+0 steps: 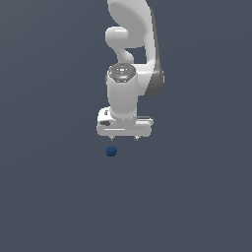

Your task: Pick up the object and move it to a goal position.

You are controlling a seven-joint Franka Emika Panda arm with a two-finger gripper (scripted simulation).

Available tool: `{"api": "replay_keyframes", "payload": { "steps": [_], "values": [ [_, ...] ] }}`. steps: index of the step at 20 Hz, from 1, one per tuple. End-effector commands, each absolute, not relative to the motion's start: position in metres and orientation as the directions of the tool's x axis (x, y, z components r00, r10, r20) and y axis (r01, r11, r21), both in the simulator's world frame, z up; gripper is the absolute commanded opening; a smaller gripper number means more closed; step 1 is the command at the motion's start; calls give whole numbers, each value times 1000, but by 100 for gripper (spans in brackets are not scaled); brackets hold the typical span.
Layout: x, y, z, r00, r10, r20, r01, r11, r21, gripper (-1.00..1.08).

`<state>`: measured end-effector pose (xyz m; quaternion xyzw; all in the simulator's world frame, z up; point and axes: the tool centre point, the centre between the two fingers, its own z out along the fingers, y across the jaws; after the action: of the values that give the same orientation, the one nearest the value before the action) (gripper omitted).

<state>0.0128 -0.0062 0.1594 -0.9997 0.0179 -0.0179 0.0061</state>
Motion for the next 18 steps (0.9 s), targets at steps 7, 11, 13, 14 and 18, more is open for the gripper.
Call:
{"api": "replay_keyframes", "payload": {
  "steps": [7,11,13,14,18],
  "values": [
    [9,-47,112,969,-247,12,-246,-969,-10,100],
    [6,-63,93,946,-325,4,-325,-946,-5,100],
    [5,-69,87,936,-351,2,-351,-936,-3,100],
    [4,-71,85,933,-360,1,-360,-933,-2,100],
    [3,-74,81,926,-377,0,-377,-926,0,100]
  ]
}}
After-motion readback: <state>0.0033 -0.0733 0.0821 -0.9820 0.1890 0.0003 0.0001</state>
